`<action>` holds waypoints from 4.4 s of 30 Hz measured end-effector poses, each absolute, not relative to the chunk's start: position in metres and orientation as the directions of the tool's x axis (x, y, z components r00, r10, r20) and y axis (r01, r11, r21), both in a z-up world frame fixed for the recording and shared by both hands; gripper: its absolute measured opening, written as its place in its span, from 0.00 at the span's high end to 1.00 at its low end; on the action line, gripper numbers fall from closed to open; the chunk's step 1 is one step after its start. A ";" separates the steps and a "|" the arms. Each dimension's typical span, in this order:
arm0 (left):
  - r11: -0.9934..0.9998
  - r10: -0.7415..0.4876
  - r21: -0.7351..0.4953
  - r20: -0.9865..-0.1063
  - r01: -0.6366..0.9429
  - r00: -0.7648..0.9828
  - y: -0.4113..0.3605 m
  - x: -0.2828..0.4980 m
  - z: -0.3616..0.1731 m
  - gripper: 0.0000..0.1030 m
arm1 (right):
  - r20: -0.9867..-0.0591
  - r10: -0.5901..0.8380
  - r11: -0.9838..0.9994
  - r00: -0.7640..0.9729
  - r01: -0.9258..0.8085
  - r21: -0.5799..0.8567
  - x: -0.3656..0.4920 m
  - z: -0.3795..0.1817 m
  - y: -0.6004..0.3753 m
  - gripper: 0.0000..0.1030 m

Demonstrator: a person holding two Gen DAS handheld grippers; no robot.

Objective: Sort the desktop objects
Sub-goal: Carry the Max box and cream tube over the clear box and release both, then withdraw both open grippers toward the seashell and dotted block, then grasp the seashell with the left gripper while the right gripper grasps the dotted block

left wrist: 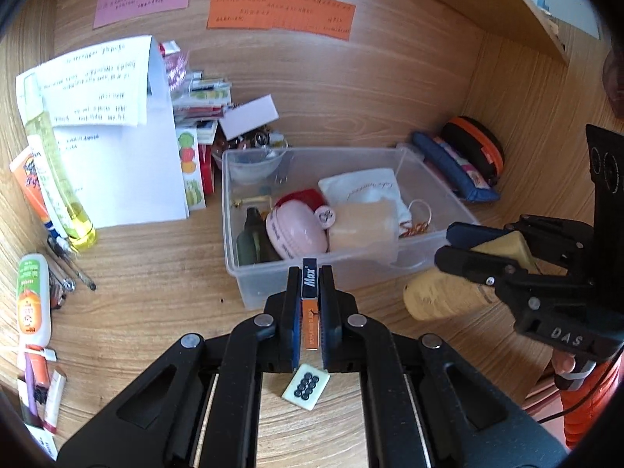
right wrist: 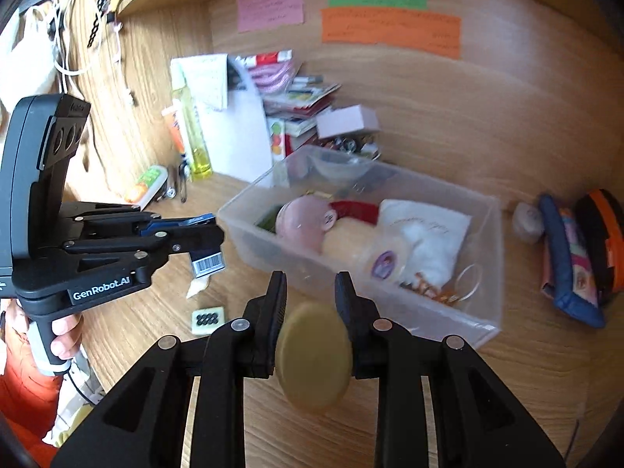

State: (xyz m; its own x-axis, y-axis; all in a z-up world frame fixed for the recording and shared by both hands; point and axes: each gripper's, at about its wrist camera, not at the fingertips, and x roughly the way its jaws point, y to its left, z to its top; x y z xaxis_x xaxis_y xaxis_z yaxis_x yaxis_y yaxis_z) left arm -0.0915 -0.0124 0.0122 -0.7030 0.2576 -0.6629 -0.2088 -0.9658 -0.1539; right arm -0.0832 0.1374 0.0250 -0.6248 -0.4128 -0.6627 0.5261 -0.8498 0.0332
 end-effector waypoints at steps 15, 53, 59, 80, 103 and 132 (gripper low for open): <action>-0.964 0.261 -0.144 -0.651 -0.221 -0.713 -0.012 -0.120 0.038 0.94 | -0.564 -0.353 -0.900 -0.746 0.436 -0.014 -0.113 0.081 0.179 0.78; -0.975 0.197 -0.091 -0.782 -0.204 -0.591 0.030 -0.250 -0.030 0.89 | -0.684 -0.312 -0.875 -0.660 0.480 -0.064 -0.224 0.006 0.154 0.76; -0.975 0.206 -0.108 -0.767 -0.195 -0.608 0.023 -0.245 -0.024 0.79 | -0.710 -0.321 -0.868 -0.627 0.495 -0.045 -0.226 -0.003 0.153 0.64; -0.977 0.200 -0.081 -0.679 -0.198 -0.707 0.014 -0.182 0.023 0.36 | -0.635 -0.277 -0.887 -0.721 0.446 -0.119 -0.173 0.036 0.167 0.25; -0.996 0.088 -0.040 -0.654 -0.083 -0.752 -0.037 -0.067 0.014 0.13 | -0.626 -0.299 -0.890 -0.720 0.448 -0.090 -0.068 0.026 0.150 0.15; -0.990 0.141 -0.114 -0.760 -0.084 -0.635 -0.078 -0.043 -0.064 0.37 | -0.793 -0.390 -0.753 -0.468 0.658 -0.019 -0.056 -0.067 0.043 0.51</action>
